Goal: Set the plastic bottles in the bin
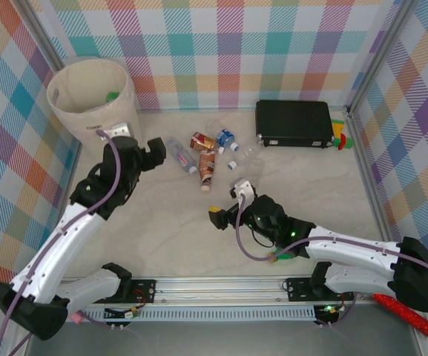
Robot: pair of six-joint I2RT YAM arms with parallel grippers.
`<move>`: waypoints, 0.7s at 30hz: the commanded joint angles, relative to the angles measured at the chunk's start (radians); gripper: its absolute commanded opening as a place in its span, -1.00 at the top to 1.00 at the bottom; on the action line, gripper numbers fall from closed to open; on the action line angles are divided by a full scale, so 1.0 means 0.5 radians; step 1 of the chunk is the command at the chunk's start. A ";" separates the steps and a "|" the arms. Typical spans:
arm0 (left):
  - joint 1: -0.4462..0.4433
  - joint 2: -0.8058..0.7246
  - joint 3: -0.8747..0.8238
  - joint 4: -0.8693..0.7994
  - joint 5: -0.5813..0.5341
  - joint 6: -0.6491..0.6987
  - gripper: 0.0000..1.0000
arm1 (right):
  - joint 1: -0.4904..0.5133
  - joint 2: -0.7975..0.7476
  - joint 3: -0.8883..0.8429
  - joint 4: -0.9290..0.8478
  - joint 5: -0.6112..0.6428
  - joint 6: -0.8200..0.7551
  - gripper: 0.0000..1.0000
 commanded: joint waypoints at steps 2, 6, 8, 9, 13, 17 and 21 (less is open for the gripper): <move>-0.153 -0.189 -0.167 -0.085 -0.094 -0.076 -0.99 | -0.078 -0.036 -0.033 -0.047 0.112 0.166 -0.98; -0.285 -0.320 -0.311 -0.162 -0.094 -0.158 -0.99 | -0.096 -0.129 -0.019 -0.271 0.161 0.290 -0.98; -0.348 -0.365 -0.380 -0.156 -0.092 -0.195 -0.99 | -0.101 -0.173 0.014 -0.443 0.223 0.397 -0.98; -0.376 -0.382 -0.417 -0.143 -0.096 -0.211 -0.99 | -0.104 -0.194 0.047 -0.565 0.260 0.462 -0.98; -0.447 -0.428 -0.505 -0.106 -0.080 -0.249 -0.99 | -0.115 -0.274 0.211 -1.096 0.326 0.698 -0.98; -0.482 -0.457 -0.535 -0.091 -0.072 -0.262 -0.99 | -0.138 -0.293 0.335 -1.493 0.419 0.886 -0.98; -0.512 -0.511 -0.563 -0.101 -0.053 -0.285 -1.00 | -0.191 -0.268 0.436 -1.844 0.445 1.146 -0.98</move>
